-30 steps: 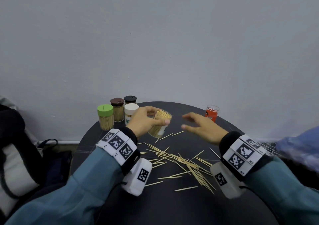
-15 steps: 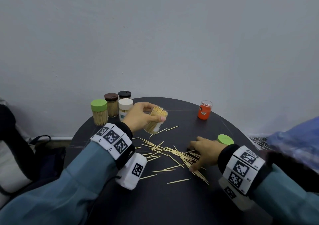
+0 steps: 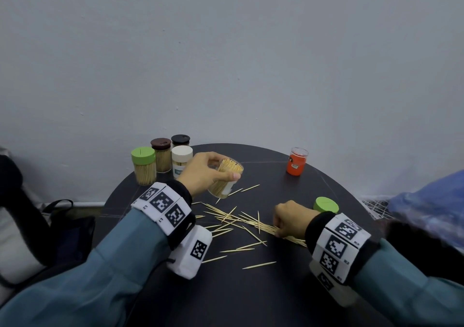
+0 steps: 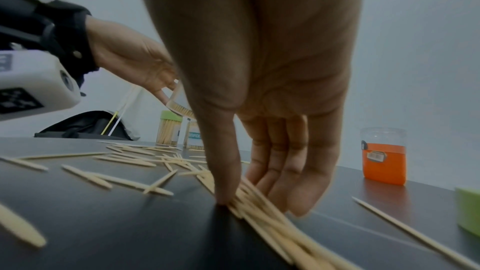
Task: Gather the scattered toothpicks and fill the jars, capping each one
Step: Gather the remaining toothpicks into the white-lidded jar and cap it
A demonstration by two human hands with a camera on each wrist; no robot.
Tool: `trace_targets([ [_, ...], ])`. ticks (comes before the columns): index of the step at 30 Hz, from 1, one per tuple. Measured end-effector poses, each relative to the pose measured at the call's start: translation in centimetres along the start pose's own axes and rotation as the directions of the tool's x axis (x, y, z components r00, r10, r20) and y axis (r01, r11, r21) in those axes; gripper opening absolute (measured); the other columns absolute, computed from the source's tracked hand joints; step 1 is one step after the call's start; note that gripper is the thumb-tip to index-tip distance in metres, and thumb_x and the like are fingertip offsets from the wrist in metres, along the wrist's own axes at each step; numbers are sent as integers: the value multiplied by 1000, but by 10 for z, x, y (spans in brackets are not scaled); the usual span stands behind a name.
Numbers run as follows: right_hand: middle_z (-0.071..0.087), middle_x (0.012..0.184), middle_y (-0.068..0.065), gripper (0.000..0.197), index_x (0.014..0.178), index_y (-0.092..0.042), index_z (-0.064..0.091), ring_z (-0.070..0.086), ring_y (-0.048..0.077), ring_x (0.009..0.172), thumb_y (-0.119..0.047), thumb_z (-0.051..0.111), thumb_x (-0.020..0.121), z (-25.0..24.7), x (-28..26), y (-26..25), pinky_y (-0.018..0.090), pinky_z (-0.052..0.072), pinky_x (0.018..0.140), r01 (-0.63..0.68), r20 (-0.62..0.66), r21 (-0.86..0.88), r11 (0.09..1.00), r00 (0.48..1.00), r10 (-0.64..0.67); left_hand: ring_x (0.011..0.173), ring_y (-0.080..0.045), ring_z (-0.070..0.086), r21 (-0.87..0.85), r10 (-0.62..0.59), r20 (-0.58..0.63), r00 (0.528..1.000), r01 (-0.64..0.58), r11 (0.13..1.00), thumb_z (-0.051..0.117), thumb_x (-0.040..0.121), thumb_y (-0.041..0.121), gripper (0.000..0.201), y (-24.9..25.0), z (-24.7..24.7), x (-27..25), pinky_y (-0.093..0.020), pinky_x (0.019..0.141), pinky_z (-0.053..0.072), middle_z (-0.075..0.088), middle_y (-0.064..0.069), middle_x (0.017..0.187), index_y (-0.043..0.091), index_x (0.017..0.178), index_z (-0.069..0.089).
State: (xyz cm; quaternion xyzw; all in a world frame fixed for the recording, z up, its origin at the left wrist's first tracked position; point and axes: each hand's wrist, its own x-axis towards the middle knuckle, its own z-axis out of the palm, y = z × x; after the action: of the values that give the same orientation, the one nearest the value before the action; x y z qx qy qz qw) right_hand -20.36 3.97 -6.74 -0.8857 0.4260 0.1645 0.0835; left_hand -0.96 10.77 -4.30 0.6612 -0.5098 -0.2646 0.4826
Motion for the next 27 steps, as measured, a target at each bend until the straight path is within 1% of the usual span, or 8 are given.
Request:
trace_targets([
  [3,58,119,14,26,111,-3,59,57,28,109,-16,60,88,1,4,-3,35,49,92,-27,-4,-6,1000,1000,27,102,-11,51,1,-7,5,1000,7,1000,79,73,22,44,0,0,0,-35,92,45,58,5,100,13,111,59],
  [7,55,124,16,32,118,0,55,55,30,113,-16,57,90,0,5,-7,37,47,94,-51,2,-27,998,999,52,105,-12,51,2,-10,7,1000,10,1000,79,72,24,48,-1,0,0,-36,93,45,58,3,103,13,114,59],
  [12,54,126,16,35,120,0,53,54,30,115,-17,57,91,-2,6,-9,33,46,90,-39,16,-52,998,999,39,108,-13,50,23,-20,17,1000,20,1000,78,72,25,52,-2,1,1,-40,97,45,57,1,109,12,118,58],
  [16,56,122,16,33,116,-1,57,56,30,111,-17,62,88,-5,8,-11,34,47,88,-27,-10,-52,998,1000,26,108,-12,49,33,-14,23,1000,13,999,78,73,25,53,-2,0,1,-39,97,44,56,1,110,12,120,57],
  [18,58,119,15,30,111,-3,60,58,30,108,-17,65,85,-8,9,-10,34,48,86,-18,-38,-36,999,999,16,107,-12,49,35,-7,19,1000,6,999,78,73,25,52,-3,0,2,-36,97,44,57,1,109,12,119,58],
  [21,60,114,13,31,108,-4,61,60,28,103,-17,69,82,-12,11,-6,33,50,86,-14,-84,12,1000,996,15,106,-11,50,33,-1,13,1000,1,999,79,72,26,53,-4,0,2,-32,94,42,57,1,108,12,119,58],
  [25,60,112,11,30,106,-5,61,60,26,102,-18,70,81,-17,10,1,30,50,85,-15,-131,77,997,991,25,106,-11,50,42,-3,17,1000,2,999,79,72,27,52,-5,0,2,-37,97,45,57,2,107,13,118,59],
  [27,60,112,10,32,107,-5,61,60,25,102,-19,71,80,-20,9,4,29,49,84,-10,-150,98,995,988,25,107,-11,50,48,0,17,1000,-1,999,79,72,27,51,-4,1,2,-36,96,45,57,2,106,13,117,59],
])
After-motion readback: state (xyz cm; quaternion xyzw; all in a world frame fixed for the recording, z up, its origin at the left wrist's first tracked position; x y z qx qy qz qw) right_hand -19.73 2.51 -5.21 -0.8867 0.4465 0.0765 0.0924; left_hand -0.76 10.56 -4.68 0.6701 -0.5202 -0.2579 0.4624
